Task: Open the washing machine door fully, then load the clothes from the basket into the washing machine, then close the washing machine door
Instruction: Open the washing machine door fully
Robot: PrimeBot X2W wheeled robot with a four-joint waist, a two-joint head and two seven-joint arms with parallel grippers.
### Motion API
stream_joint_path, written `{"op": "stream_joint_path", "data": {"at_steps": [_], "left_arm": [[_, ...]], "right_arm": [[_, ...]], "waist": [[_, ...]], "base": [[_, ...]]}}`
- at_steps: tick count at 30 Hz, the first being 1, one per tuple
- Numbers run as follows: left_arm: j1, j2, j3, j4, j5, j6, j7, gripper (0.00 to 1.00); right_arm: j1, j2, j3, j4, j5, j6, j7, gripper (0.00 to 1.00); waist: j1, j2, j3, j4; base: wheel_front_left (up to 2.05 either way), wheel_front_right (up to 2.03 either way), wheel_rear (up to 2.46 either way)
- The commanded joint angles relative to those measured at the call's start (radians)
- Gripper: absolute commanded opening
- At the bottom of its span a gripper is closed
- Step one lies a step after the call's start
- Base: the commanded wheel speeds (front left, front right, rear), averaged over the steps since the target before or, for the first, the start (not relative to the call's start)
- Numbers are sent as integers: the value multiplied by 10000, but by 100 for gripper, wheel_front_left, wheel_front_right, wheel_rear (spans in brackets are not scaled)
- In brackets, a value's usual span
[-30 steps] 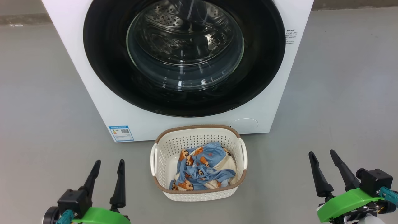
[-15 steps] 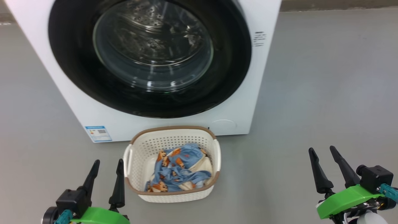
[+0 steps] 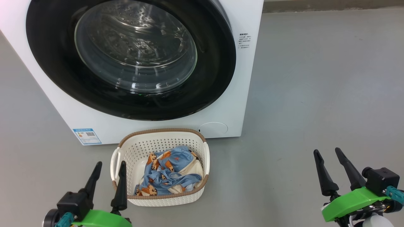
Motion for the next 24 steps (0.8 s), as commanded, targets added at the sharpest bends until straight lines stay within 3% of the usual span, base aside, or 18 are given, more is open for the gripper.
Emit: {"op": "stream_joint_path", "data": {"at_steps": [1, 24], "left_arm": [[-431, 173, 323, -251, 2, -37, -120, 100], [-427, 173, 260, -117, -79, -61, -120, 100]], "right_arm": [[-313, -133, 192, -248, 18, 65, -120, 100], [-353, -138, 142, -168, 155, 65, -120, 100]], "waist": [[0, 0, 3, 0], [0, 0, 18, 46]], "base": [[0, 0, 0], [0, 0, 0]]}}
